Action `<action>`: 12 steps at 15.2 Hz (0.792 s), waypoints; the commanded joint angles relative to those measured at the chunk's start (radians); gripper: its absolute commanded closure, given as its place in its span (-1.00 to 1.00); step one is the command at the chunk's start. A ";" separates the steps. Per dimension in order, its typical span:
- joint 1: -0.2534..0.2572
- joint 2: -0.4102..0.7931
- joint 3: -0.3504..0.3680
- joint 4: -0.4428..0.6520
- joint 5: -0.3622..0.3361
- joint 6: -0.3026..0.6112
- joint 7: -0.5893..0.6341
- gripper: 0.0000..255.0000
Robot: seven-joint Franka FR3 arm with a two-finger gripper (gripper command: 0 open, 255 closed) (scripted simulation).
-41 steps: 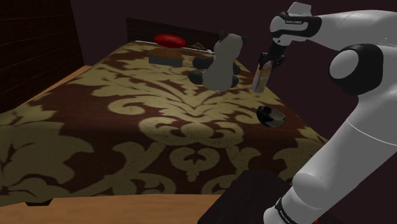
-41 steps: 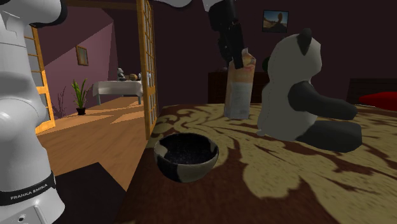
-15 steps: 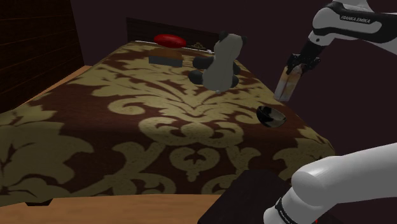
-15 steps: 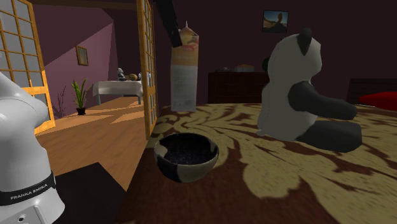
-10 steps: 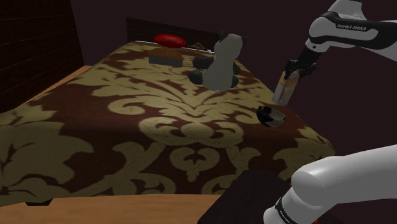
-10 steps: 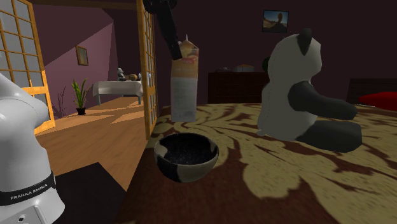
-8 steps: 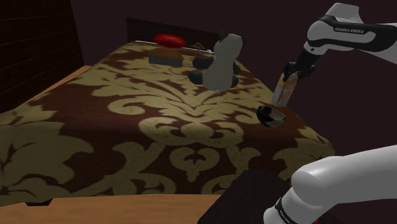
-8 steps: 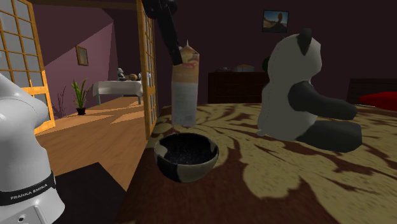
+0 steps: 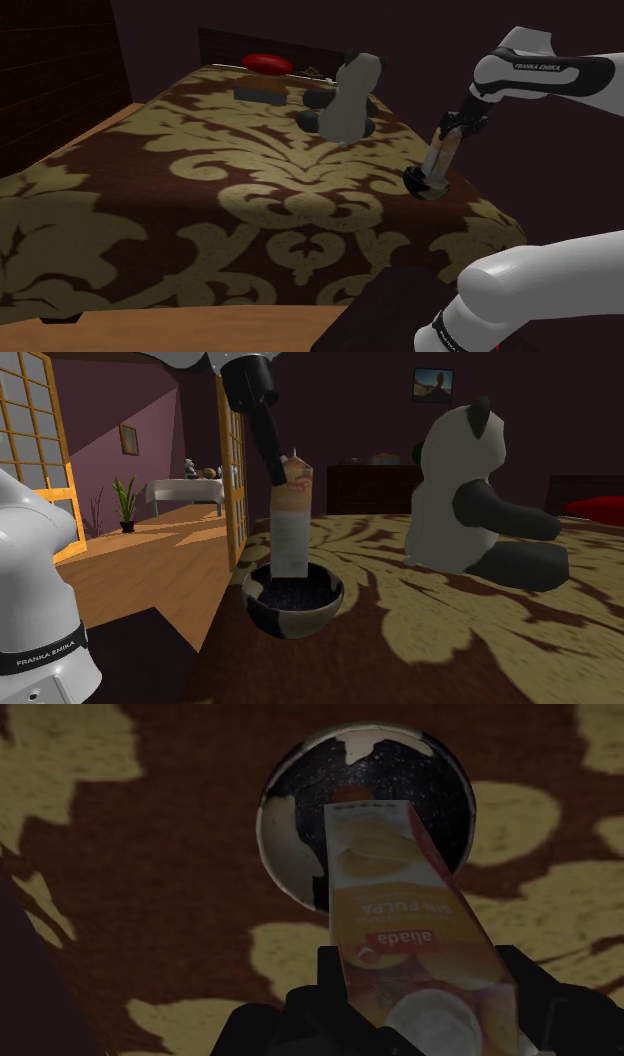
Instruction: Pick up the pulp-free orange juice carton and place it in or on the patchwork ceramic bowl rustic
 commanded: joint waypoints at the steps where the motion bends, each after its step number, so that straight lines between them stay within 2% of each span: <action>1: -0.001 -0.001 -0.002 -0.019 -0.002 0.020 0.001 1.00; 8: -0.001 -0.001 -0.003 -0.019 -0.002 0.020 0.001 1.00; 9: -0.001 -0.001 -0.003 -0.019 -0.002 0.019 0.001 -1.00; 12: -0.001 -0.001 -0.003 -0.019 -0.002 0.019 0.001 -1.00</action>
